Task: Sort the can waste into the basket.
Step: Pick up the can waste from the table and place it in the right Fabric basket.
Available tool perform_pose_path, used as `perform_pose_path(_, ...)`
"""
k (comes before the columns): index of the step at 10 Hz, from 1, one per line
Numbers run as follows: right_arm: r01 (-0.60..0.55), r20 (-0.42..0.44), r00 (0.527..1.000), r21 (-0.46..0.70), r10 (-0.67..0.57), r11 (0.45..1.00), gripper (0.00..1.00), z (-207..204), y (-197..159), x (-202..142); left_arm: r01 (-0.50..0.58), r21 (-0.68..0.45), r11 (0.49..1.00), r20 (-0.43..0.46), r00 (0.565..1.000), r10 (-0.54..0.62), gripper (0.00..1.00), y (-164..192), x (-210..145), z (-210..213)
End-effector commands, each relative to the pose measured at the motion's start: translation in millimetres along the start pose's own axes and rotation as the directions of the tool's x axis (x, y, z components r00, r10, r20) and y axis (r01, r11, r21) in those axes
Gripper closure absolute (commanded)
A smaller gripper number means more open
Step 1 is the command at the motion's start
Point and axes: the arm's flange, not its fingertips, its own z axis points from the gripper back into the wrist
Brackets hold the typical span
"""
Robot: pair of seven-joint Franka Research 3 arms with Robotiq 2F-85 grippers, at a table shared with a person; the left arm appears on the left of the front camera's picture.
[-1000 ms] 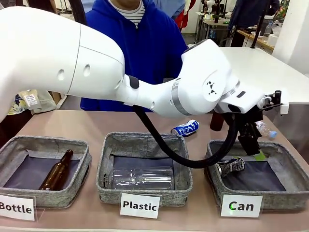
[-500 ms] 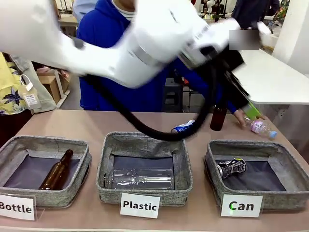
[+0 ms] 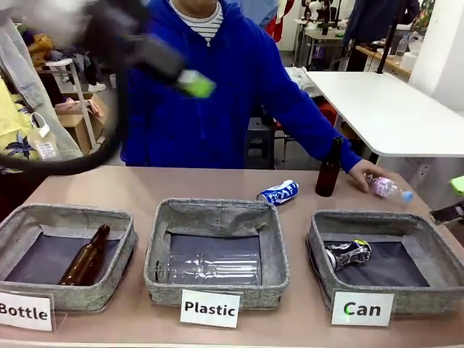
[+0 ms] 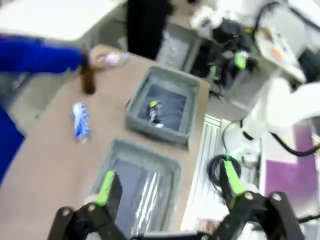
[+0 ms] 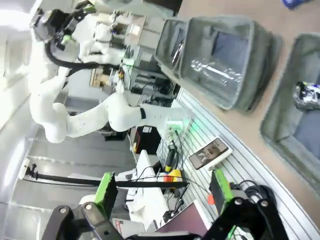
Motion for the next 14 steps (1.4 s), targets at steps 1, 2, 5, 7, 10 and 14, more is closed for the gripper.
perform_pose_path(1, 0.068, -0.071, 0.995, 0.042, -0.065, 0.997, 0.00, -30.2, 0.6, 11.4, -0.208, 0.083, 0.975, 0.142, 0.970, 0.195, 0.00, -3.1, -79.9, 84.5)
perform_pose_path(2, 0.094, -0.082, 0.993, 0.070, -0.088, 0.993, 0.00, -39.3, -2.6, 15.7, -0.321, 0.067, 0.945, 0.211, 0.930, 0.301, 0.00, 1.2, -120.7, 124.4)
perform_pose_path(5, 0.089, -0.017, 0.996, 0.198, -0.087, 0.976, 0.00, -24.0, 3.9, 34.2, -0.536, -0.040, 0.843, 0.318, 0.793, 0.519, 0.00, 2.2, -242.7, 178.8)
perform_pose_path(7, 0.060, 0.086, 0.993, 0.238, -0.083, 0.969, 0.00, 11.5, 3.4, 36.2, -0.603, -0.208, 0.770, 0.224, 0.737, 0.638, 0.00, 16.4, -309.7, 181.7)
perform_pose_path(10, 0.057, 0.029, 0.998, 0.196, -0.064, 0.979, 0.00, -8.0, -2.9, 30.6, -0.606, -0.304, 0.735, 0.101, 0.747, 0.657, 0.00, 52.1, -350.6, 161.9)
perform_pose_path(14, 0.057, 0.029, 0.998, 0.196, -0.064, 0.979, 0.00, -8.0, -2.9, 30.6, -0.620, -0.298, 0.726, 0.156, 0.718, 0.678, 0.00, 45.3, -312.3, 213.3)
